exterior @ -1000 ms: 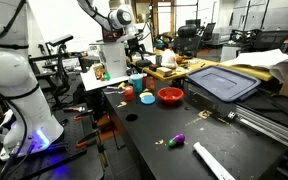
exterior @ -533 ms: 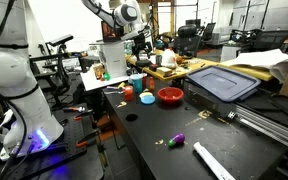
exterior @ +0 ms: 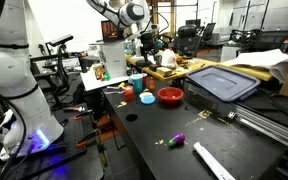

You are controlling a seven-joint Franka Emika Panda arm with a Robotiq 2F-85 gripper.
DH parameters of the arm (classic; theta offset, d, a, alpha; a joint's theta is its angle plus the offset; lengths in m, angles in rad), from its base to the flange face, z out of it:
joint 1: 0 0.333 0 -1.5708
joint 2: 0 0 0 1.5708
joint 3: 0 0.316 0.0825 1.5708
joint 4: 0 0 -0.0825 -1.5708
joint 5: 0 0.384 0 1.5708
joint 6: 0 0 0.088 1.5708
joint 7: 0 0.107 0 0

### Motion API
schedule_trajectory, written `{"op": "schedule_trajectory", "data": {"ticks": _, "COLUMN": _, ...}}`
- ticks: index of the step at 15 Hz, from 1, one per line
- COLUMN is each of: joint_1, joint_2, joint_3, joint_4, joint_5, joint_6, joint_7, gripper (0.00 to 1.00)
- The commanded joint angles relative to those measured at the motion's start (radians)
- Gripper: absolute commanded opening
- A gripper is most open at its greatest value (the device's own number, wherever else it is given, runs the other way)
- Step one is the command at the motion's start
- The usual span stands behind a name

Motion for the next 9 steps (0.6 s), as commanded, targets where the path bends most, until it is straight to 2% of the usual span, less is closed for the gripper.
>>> {"op": "schedule_trajectory", "data": {"ticks": 1, "joint_1": -0.022, "joint_2": -0.028, "joint_3": -0.027, "joint_4": -0.028, "joint_5": 0.005, "joint_6": -0.010, "joint_7": 0.085, "gripper": 1.00}}
{"op": "schedule_trajectory", "data": {"ticks": 6, "joint_1": -0.069, "joint_2": -0.030, "joint_3": -0.071, "joint_4": -0.034, "joint_5": 0.028, "joint_6": -0.020, "joint_7": 0.163, "gripper": 1.00}}
{"op": "schedule_trajectory", "data": {"ticks": 9, "joint_1": -0.105, "joint_2": -0.031, "joint_3": -0.086, "joint_4": -0.038, "joint_5": 0.085, "joint_6": -0.030, "joint_7": 0.156, "gripper": 1.00}}
